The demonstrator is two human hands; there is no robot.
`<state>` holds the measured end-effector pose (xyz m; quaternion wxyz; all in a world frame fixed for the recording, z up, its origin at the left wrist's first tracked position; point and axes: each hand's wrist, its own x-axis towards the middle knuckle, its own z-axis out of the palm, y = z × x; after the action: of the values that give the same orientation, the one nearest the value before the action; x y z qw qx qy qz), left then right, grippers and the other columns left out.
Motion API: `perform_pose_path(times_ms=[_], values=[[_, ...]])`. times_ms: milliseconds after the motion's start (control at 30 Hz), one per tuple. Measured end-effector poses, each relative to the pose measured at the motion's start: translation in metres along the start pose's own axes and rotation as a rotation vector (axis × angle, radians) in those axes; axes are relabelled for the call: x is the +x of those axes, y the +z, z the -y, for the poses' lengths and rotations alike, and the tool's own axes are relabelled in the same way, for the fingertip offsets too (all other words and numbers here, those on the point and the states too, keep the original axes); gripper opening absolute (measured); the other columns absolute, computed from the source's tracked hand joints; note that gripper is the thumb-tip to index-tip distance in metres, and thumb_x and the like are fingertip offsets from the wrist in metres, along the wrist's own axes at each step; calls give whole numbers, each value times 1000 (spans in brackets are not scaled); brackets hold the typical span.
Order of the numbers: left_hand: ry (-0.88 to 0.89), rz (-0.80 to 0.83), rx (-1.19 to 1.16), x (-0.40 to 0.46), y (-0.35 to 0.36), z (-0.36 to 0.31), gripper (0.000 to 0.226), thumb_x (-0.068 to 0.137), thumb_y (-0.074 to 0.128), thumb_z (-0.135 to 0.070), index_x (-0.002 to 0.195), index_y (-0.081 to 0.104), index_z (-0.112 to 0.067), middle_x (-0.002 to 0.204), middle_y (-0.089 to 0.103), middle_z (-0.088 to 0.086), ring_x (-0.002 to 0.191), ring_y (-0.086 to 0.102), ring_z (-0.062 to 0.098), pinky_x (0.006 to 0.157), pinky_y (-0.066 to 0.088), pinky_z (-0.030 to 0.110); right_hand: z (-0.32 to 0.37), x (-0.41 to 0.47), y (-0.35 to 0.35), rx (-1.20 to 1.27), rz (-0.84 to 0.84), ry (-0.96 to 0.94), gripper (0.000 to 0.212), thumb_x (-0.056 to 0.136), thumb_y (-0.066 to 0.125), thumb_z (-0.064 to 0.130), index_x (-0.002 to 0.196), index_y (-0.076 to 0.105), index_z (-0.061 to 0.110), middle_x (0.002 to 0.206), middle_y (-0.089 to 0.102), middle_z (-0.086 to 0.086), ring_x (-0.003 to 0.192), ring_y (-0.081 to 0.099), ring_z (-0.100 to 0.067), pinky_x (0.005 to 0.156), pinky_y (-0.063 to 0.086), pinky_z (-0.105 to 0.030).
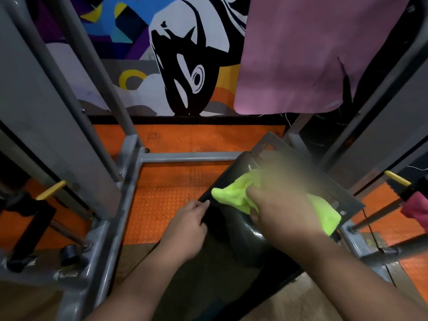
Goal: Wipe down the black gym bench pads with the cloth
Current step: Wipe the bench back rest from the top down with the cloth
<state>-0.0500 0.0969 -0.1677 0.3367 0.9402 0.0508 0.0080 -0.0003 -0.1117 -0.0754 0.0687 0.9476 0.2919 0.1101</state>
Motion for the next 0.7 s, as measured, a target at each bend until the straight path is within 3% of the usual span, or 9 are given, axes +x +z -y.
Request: perform_pose_path(times_ms=[167, 333, 433, 500, 600, 700], values=[[67, -20, 0, 3, 4, 12, 53, 85, 52, -9, 135, 53, -25, 126, 44, -16, 115, 47, 9, 90, 33, 16, 11, 5, 9, -47, 0, -75, 25, 82, 65, 35, 103, 60, 23, 108, 55, -10, 86, 50, -31, 67, 40, -42], [132, -80, 10, 6, 8, 21, 59, 82, 48, -18, 140, 48, -27, 125, 46, -16, 117, 45, 9, 102, 39, 27, 16, 30, 6, -77, -72, 14, 23, 83, 63, 30, 105, 59, 24, 110, 56, -8, 94, 48, -33, 70, 35, -43], [179, -113, 0, 8, 11, 26, 58, 79, 47, -20, 135, 53, -29, 118, 50, -13, 112, 48, 10, 102, 40, 30, 30, 26, 13, -155, -69, -85, 24, 91, 53, 33, 113, 55, 25, 115, 52, -5, 103, 43, -31, 73, 29, -44], [235, -149, 0, 6, 15, 28, 54, 80, 47, -21, 133, 54, -29, 116, 52, -12, 111, 49, 12, 100, 41, 33, 22, 10, 13, -163, -76, -136, 25, 93, 47, 38, 113, 57, 27, 117, 55, -1, 104, 43, -30, 76, 33, -43], [242, -231, 1, 4, 22, 31, 49, 89, 49, -27, 138, 51, -27, 120, 52, -12, 114, 47, 12, 100, 38, 26, 17, 23, 14, -174, -109, -88, 27, 96, 42, 43, 115, 56, 29, 122, 56, 3, 114, 43, -30, 85, 38, -44], [260, -312, -44, 6, 27, 38, 41, 90, 53, -24, 130, 60, -21, 122, 59, -10, 117, 50, 11, 99, 34, 18, 29, 41, 21, -186, -39, -123, 36, 98, 41, 48, 124, 55, 27, 137, 52, -2, 132, 39, -31, 99, 39, -45]])
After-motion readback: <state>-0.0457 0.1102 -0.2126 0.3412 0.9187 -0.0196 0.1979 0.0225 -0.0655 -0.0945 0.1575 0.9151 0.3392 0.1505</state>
